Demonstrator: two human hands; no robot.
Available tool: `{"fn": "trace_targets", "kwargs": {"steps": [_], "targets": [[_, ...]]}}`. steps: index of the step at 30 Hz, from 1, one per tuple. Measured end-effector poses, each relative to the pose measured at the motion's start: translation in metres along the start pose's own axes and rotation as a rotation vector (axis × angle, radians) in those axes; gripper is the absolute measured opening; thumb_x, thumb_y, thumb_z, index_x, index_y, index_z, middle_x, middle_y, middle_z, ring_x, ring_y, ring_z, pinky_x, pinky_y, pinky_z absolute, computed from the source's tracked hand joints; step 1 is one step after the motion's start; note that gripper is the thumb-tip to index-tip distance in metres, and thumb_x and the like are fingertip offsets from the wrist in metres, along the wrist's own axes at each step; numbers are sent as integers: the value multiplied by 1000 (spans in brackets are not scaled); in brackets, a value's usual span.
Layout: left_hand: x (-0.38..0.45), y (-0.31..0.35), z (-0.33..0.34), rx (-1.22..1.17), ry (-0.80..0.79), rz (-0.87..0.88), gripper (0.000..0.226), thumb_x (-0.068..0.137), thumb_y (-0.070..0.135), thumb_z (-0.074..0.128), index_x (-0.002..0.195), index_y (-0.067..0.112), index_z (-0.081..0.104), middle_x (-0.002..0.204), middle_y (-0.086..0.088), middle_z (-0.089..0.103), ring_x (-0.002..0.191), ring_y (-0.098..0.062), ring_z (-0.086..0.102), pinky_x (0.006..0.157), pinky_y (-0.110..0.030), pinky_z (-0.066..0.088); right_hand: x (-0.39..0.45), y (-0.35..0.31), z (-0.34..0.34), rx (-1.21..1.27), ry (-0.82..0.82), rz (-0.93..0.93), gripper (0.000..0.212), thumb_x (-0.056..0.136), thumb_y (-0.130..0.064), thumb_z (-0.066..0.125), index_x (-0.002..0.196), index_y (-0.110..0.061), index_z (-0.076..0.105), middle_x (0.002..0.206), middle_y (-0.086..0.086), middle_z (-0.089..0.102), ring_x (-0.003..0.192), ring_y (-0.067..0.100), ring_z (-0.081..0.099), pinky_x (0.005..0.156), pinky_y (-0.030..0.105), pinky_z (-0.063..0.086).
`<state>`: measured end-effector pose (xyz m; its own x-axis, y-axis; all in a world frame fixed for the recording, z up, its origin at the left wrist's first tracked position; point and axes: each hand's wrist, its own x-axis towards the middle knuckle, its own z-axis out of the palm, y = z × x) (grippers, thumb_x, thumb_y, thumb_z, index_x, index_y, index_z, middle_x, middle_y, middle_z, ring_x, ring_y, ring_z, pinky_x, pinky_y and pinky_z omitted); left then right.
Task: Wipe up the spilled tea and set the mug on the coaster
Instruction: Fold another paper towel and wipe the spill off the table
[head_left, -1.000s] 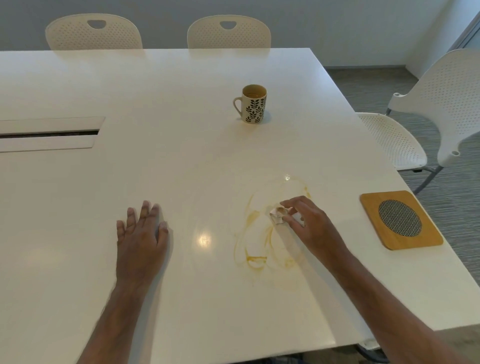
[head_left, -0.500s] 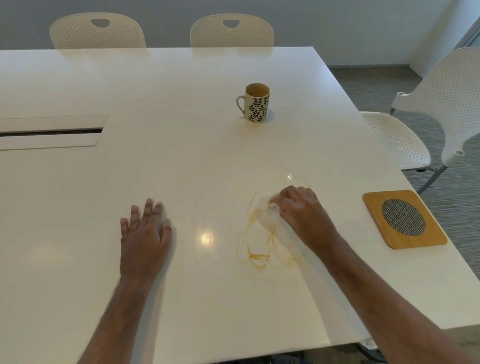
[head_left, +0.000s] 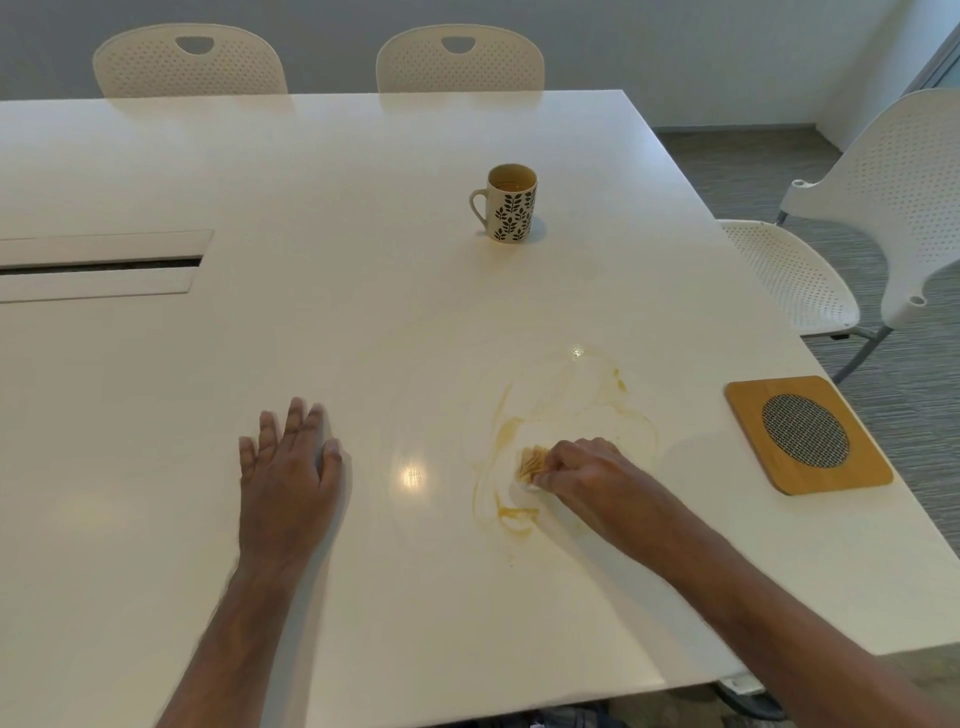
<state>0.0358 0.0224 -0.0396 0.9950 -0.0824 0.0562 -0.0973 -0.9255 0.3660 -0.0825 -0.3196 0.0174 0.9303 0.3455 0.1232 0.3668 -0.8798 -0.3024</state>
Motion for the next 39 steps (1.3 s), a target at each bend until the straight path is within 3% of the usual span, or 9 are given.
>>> {"fn": "trace_targets", "kwargs": {"steps": [4, 8, 13, 19, 24, 32, 34, 37, 39], "targets": [[0, 0, 0, 8, 4, -1, 61, 103, 41, 34, 159, 19, 44, 171, -4, 33, 160, -34, 21, 131, -54, 9, -6, -10, -4, 85, -90, -41, 22, 98, -11, 71, 116, -22, 77, 102, -4, 71, 84, 16, 66, 86, 27, 47], [0, -1, 1, 11, 13, -8, 52, 109, 32, 44, 159, 19, 44, 171, -3, 32, 160, -34, 21, 131, -54, 9, -10, -16, 1, 77, -76, -3, 40, 93, -11, 76, 131, -23, 69, 102, -5, 70, 81, 14, 63, 85, 22, 42], [-1, 2, -1, 5, 1, -7, 65, 101, 43, 31, 159, 18, 44, 171, -4, 32, 161, -34, 21, 131, -52, 9, -3, -20, 14, -24, -112, -77, 42, 94, -6, 74, 132, -23, 68, 96, -6, 61, 79, 16, 56, 82, 24, 40], [-1, 2, -2, -2, 5, -2, 65, 100, 43, 31, 159, 18, 45, 170, -4, 33, 160, -34, 21, 131, -53, 9, 35, -3, 13, -80, 15, -25, 30, 91, -4, 75, 116, -21, 78, 87, 0, 62, 72, 25, 60, 72, 36, 47], [0, 1, -1, 4, 2, -3, 65, 101, 44, 30, 159, 19, 43, 171, -3, 31, 161, -32, 19, 131, -52, 8, 49, 2, 3, 58, -6, -5, 23, 99, -6, 68, 113, -18, 81, 89, 8, 69, 71, 34, 64, 70, 39, 51], [0, 0, 0, -7, 3, -5, 65, 101, 44, 30, 159, 21, 43, 171, -1, 31, 161, -32, 19, 131, -51, 8, -15, -3, 9, 139, -273, -196, 26, 102, -17, 66, 119, -35, 71, 104, -11, 63, 89, 10, 60, 78, 20, 41], [0, -1, 1, -8, 4, -5, 64, 101, 44, 31, 159, 21, 44, 171, -1, 32, 161, -32, 19, 131, -52, 8, -8, 17, 1, 101, -223, -109, 27, 95, -12, 72, 111, -33, 76, 101, -8, 67, 90, 12, 62, 78, 20, 42], [0, -1, 1, -11, 11, -5, 64, 101, 43, 32, 158, 20, 45, 171, -3, 33, 160, -34, 21, 131, -53, 10, 18, 42, -10, 176, 15, 86, 15, 95, -10, 75, 104, -19, 82, 93, 4, 68, 81, 29, 67, 76, 41, 56], [0, -1, 2, -3, 14, -4, 63, 101, 43, 32, 158, 20, 45, 170, -3, 33, 160, -34, 22, 130, -53, 10, 41, 39, -8, 146, 90, 189, 18, 95, -10, 73, 110, -16, 81, 92, 8, 66, 81, 33, 67, 77, 44, 55]]}}
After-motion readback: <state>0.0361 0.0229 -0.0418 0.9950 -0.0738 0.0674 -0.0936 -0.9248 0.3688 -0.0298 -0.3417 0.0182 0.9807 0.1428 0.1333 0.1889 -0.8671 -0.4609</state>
